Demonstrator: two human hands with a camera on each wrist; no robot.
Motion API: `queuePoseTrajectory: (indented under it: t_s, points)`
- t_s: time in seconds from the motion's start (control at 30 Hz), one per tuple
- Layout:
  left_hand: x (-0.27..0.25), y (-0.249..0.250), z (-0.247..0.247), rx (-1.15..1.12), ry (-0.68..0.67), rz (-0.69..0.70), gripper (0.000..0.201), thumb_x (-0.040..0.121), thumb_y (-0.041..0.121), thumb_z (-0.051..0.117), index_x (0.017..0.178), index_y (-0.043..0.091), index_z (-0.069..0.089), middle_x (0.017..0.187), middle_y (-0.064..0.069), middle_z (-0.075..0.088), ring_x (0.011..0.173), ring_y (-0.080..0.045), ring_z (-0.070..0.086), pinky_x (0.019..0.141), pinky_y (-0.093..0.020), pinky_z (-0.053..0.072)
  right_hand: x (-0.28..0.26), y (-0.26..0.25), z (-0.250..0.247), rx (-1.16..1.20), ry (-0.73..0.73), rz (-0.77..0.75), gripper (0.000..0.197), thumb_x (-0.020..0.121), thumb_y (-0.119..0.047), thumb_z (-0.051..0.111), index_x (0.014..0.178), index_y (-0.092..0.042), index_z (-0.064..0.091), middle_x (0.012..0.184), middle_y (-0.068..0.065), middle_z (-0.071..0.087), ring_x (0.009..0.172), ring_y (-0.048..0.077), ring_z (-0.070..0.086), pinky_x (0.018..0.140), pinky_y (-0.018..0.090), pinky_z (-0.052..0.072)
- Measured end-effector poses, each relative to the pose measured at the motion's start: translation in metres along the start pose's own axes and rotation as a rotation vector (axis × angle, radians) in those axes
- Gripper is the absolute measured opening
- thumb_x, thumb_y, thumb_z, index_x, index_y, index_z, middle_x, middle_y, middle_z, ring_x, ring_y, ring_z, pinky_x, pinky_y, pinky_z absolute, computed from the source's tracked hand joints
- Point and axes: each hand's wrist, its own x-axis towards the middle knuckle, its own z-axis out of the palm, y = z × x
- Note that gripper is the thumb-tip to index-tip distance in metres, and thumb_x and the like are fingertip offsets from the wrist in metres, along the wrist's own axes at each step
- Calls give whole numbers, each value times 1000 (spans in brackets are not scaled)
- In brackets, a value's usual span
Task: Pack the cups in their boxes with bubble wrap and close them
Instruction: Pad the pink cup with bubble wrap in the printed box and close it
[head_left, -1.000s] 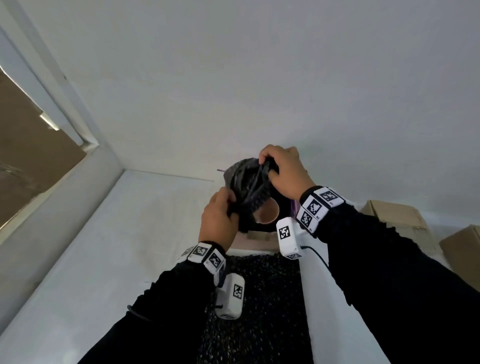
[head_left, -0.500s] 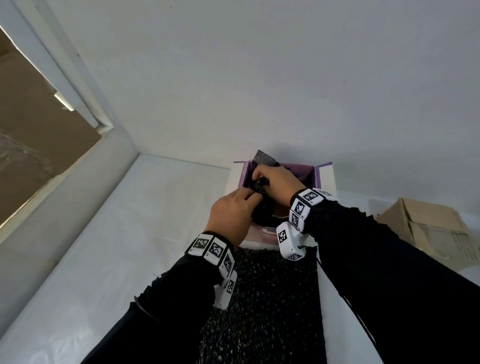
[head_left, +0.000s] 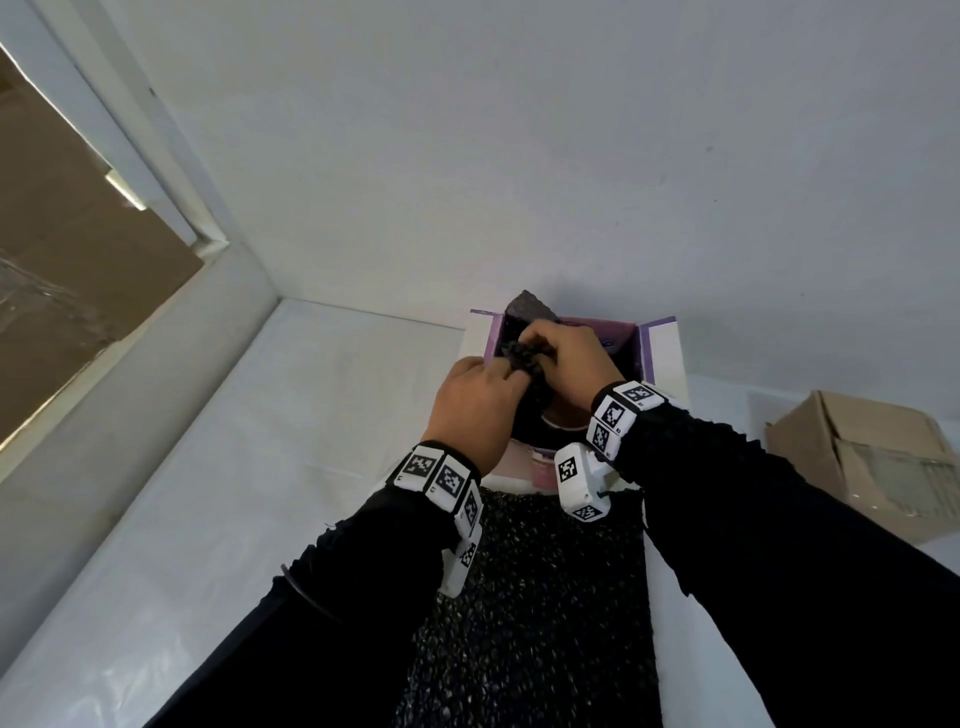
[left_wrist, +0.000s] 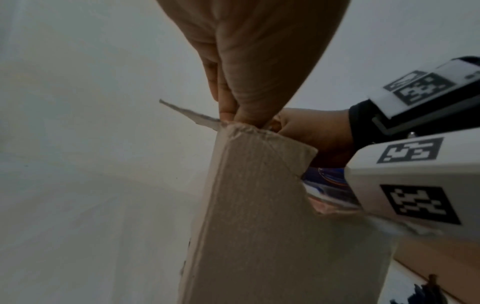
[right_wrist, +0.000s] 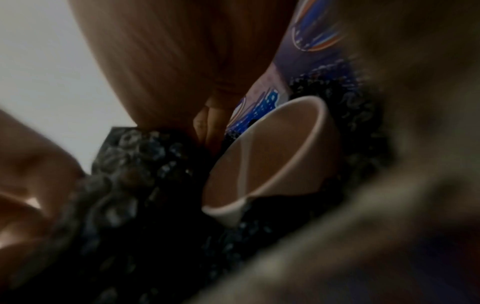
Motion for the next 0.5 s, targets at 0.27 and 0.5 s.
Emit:
queuePoseTrajectory:
  t_s: [0.27, 0.5]
  points:
    - [-12, 10, 3, 132, -222, -25, 46, 84, 39, 35, 68, 14, 70, 83, 1, 63, 109, -24, 46, 108, -54, 17, -6, 4, -5, -586, -311, -16, 37, 86, -17, 55, 121, -28, 64, 122, 9, 53, 122, 28, 41, 99, 41, 30]
    - [-20, 4, 19, 108, -188, 31, 62, 89, 60, 24, 89, 13, 65, 96, -2, 61, 109, -23, 50, 110, -52, 18, -4, -1, -10, -361, 278, 20, 14, 77, -4, 55, 90, -7, 54, 98, 13, 49, 69, 29, 51, 64, 35, 44]
